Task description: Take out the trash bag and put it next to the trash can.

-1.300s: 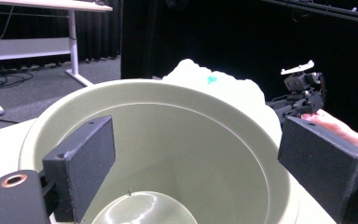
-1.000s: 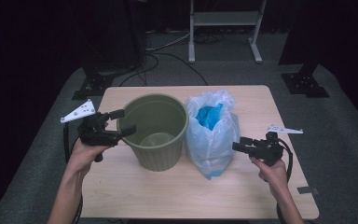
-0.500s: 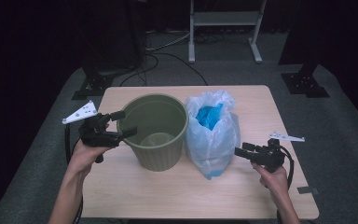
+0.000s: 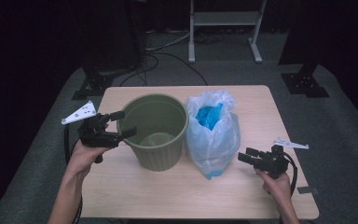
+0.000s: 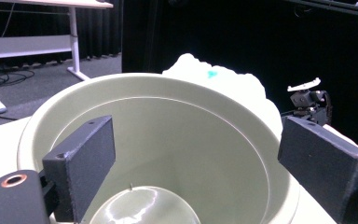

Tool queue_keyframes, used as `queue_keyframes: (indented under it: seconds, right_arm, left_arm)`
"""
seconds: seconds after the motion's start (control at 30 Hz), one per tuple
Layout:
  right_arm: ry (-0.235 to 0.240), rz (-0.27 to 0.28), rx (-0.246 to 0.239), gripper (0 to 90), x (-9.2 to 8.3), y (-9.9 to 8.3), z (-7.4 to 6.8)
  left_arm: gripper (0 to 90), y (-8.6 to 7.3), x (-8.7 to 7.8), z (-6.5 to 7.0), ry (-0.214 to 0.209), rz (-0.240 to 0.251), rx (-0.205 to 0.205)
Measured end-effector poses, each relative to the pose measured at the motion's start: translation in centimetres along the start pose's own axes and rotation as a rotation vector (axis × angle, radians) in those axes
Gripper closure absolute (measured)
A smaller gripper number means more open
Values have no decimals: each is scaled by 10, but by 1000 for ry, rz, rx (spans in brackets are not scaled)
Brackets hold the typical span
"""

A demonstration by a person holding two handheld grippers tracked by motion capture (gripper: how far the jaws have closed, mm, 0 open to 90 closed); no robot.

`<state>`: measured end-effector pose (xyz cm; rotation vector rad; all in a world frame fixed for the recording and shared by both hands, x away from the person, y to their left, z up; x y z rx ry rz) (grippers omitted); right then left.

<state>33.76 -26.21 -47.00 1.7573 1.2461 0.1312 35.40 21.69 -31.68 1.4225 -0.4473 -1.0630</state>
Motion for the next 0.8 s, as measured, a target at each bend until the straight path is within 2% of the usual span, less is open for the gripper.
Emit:
queue_keyframes:
  seconds: [0.27, 0.43, 0.53, 0.63, 0.8]
  right_arm:
    - [-21, 16, 2, 254, -7, -7, 1]
    - [-38, 34, 23, 244, -13, -14, 4]
    - [-82, 52, 16, 243, -18, -18, 4]
    - [-90, 56, 16, 239, -21, -21, 4]
    - [-72, 62, 32, 238, -21, -22, 6]
  left_arm:
    - [97, 0, -1, 1, 1, 2, 9]
    - [87, 1, -2, 4, 1, 6, 12]
    - [86, 1, -4, 3, -3, 13, 11]
    - [87, 1, -5, 3, -2, 14, 9]
    - [86, 1, -6, 4, -2, 19, 10]
Point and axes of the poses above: each handheld gripper's, and its own axes: x roughly forward along the jaws, y roughly out of its top, z roughly to its right, the point moved 4 cm from there along x, roughly forward along the jaws, and after that the axes turned 6 degrees about -z, right-handed, at the moved point
